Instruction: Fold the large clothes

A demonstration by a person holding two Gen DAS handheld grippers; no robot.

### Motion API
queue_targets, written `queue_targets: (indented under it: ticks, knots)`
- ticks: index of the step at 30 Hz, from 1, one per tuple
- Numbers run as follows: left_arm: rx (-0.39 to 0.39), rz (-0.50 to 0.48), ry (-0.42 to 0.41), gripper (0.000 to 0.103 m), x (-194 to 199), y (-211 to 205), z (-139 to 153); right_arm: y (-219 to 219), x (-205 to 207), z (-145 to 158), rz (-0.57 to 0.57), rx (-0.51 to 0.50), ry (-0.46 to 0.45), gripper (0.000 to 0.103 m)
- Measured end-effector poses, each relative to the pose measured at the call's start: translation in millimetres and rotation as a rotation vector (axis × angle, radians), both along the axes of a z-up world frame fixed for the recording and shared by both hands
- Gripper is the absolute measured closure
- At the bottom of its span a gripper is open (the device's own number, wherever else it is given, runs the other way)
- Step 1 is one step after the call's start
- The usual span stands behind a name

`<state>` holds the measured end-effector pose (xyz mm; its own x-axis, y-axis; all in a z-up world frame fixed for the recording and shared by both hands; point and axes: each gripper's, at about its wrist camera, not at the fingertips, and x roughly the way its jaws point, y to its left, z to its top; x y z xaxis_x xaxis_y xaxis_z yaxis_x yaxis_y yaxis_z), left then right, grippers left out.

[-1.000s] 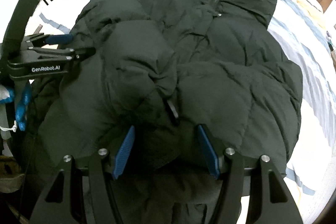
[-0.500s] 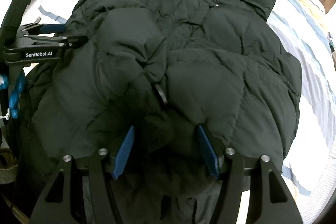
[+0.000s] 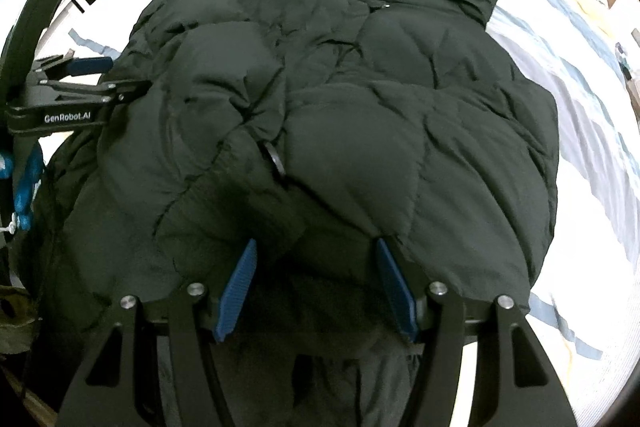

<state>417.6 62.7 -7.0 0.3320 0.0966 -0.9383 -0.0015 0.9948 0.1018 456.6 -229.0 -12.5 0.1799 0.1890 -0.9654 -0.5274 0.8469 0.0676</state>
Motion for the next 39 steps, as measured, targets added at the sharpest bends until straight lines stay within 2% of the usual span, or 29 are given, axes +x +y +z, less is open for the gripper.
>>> queue_targets:
  ticks: [9, 19, 20, 21, 22, 25, 34, 39]
  knots:
    - [0.046, -0.019, -0.011, 0.017, -1, -6, 13, -27, 2, 8, -0.076, -0.006, -0.018, 0.043]
    - [0.103, -0.003, -0.011, 0.017, 15, -6, 18, -96, 27, 16, -0.281, 0.007, -0.047, 0.042]
    - [0.110, -0.004, -0.007, 0.017, 18, -5, 18, -104, 31, 17, -0.305, 0.005, -0.054, 0.039]
    - [0.115, -0.004, -0.003, 0.017, 20, -4, 17, -109, 34, 18, -0.319, 0.004, -0.059, 0.030]
    - [0.119, -0.005, 0.001, 0.017, 22, -4, 17, -115, 38, 19, -0.341, 0.004, -0.069, 0.027]
    - [0.135, -0.012, 0.004, 0.014, 28, -3, 17, -132, 48, 21, -0.392, 0.013, -0.081, 0.027]
    - [0.172, -0.044, -0.023, 0.005, 66, 4, 28, -150, 88, 28, -0.439, -0.003, -0.130, 0.027]
    - [0.090, -0.039, -0.066, 0.003, 118, 31, 43, -144, 131, 34, -0.409, -0.009, -0.167, 0.027]
